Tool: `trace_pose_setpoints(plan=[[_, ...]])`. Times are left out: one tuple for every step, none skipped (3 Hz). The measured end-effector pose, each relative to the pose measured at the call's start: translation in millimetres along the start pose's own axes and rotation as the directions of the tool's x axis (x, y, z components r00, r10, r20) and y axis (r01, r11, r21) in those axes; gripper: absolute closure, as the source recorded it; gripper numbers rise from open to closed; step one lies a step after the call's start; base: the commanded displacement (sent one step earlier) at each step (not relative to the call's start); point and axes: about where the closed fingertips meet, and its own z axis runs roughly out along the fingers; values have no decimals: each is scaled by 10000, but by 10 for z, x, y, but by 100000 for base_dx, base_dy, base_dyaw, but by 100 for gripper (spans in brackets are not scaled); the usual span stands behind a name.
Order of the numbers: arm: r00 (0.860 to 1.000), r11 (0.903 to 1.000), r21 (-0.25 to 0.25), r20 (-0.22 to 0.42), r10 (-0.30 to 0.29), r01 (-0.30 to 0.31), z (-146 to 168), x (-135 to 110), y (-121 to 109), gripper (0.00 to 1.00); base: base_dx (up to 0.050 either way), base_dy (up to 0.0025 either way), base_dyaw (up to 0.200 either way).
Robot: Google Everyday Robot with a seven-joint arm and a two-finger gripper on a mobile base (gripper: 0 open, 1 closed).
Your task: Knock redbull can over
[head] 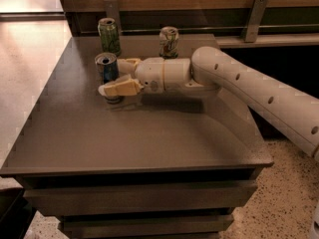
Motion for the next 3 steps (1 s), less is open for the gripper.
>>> trace_pose_setpoints(plan=[[10000, 10000, -45, 9, -6, 6, 24, -8, 14, 56, 0, 0, 0], [10000, 10000, -90, 17, -12, 12, 47, -15, 28, 78, 0, 0, 0], [10000, 9999, -147, 28, -19, 20, 77, -25, 45, 100, 0, 0, 0]])
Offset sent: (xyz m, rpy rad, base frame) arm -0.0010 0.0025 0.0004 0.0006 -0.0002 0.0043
